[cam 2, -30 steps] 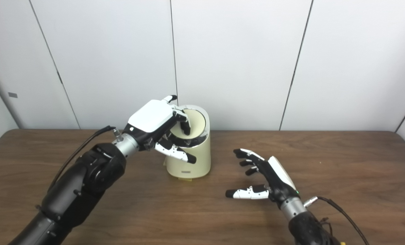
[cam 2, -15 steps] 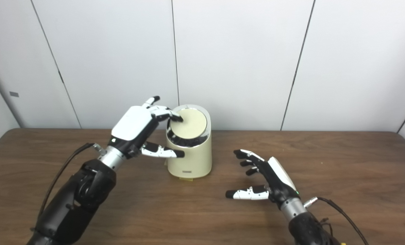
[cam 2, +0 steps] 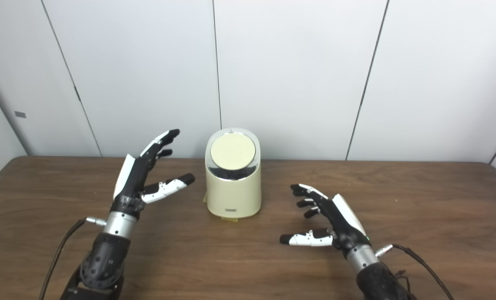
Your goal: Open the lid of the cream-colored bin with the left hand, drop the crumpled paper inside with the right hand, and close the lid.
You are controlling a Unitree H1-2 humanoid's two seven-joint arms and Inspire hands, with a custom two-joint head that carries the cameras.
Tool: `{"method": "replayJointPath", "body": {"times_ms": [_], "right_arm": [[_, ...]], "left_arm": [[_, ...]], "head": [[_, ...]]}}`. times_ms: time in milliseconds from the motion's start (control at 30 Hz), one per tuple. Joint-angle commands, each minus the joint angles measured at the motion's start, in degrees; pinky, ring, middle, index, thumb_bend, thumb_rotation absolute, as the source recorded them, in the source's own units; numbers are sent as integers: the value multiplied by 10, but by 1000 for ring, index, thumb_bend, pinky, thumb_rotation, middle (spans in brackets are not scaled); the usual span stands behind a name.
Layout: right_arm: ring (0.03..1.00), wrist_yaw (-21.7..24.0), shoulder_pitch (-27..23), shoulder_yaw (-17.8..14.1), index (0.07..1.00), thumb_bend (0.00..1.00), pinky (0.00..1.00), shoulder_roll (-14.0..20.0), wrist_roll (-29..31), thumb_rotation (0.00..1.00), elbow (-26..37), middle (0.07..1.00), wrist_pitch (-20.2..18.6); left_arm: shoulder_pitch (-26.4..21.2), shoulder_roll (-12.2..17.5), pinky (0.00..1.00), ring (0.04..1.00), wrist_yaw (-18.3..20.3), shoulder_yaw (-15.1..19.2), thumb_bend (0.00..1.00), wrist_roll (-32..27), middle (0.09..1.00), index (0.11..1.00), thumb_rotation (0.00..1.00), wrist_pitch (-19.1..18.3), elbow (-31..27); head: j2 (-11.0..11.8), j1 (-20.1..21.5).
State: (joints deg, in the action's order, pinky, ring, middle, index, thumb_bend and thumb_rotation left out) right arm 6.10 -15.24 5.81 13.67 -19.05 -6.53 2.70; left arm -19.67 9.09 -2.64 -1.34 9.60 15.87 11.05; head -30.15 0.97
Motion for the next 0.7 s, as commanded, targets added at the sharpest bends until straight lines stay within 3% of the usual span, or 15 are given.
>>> {"method": "replayJointPath", "body": {"times_ms": [0, 67, 133, 333, 433, 667], "right_arm": [[774, -19, -22, -14, 840, 921, 637, 0, 17, 315, 8, 843, 31], [771, -21, -22, -19, 844, 920, 634, -3, 31, 300, -1, 843, 45], [765, -22, -22, -22, 857, 900, 628, -4, 40, 283, -11, 841, 59], [727, -33, -15, -29, 855, 868, 597, -12, 54, 248, -25, 826, 92], [726, -36, -14, -29, 853, 851, 593, -15, 54, 234, -25, 827, 97], [732, -40, -13, -29, 853, 843, 592, -24, 61, 224, -19, 838, 91]], "left_arm": [[-12, 2, 748, 878, 7, 2, 881, -12, 916, 935, 455, 14, -7], [-3, 2, 722, 849, 14, 2, 887, -18, 904, 932, 466, 12, -4], [8, -1, 720, 808, 20, 2, 832, -28, 847, 886, 419, 14, -1], [28, -8, 735, 793, 21, -1, 782, -24, 800, 840, 388, 5, 5], [31, -8, 693, 775, 28, -1, 786, -27, 795, 847, 370, -2, 8], [35, -1, 697, 770, 49, -4, 797, -34, 781, 861, 360, -21, 9]], "head": [[-1, 0], [-1, -1], [-1, -2], [-1, -1], [-1, -3], [-1, 1]]}}
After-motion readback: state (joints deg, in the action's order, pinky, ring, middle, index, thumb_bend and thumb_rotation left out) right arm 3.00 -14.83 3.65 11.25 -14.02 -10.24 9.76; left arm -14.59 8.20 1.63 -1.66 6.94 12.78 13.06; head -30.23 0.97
